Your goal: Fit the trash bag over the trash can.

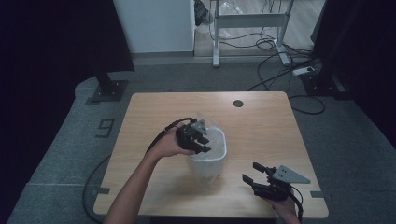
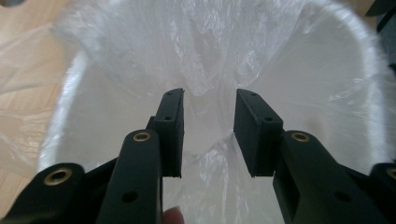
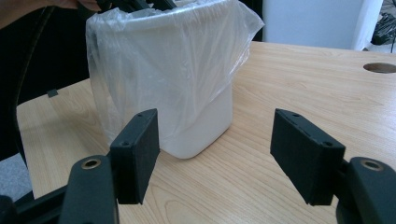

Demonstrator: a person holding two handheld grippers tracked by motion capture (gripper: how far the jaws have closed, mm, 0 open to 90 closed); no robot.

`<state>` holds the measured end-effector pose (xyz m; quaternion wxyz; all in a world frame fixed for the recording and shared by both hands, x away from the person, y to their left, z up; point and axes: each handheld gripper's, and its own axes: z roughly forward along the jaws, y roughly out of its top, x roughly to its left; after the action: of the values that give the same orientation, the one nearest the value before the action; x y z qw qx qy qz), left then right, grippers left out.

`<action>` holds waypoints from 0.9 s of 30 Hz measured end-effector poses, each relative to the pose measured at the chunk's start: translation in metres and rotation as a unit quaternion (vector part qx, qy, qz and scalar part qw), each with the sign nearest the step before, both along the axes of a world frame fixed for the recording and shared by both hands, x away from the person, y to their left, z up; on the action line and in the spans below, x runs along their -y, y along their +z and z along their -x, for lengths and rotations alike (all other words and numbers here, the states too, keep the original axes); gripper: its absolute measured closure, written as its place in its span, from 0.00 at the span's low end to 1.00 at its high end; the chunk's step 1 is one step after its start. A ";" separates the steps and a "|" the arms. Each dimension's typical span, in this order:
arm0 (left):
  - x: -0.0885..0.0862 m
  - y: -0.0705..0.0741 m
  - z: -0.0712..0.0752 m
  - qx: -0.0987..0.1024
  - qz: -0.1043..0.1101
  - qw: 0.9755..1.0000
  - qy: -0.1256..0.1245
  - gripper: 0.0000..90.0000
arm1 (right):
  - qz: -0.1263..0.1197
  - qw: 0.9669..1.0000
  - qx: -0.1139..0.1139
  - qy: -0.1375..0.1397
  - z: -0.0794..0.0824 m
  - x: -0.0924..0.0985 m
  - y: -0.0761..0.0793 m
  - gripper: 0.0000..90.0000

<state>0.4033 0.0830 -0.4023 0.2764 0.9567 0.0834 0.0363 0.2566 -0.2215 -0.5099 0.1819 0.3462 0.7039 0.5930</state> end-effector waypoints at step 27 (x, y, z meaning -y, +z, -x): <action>0.023 0.000 -0.007 -0.042 -0.072 0.996 0.002 0.60 | 0.003 1.000 -0.003 0.002 0.000 -0.001 -0.002 0.36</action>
<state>0.4100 0.0599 -0.4022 0.2028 0.9747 0.0937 0.0020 0.2568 -0.2209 -0.5119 0.1796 0.3464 0.7072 0.5896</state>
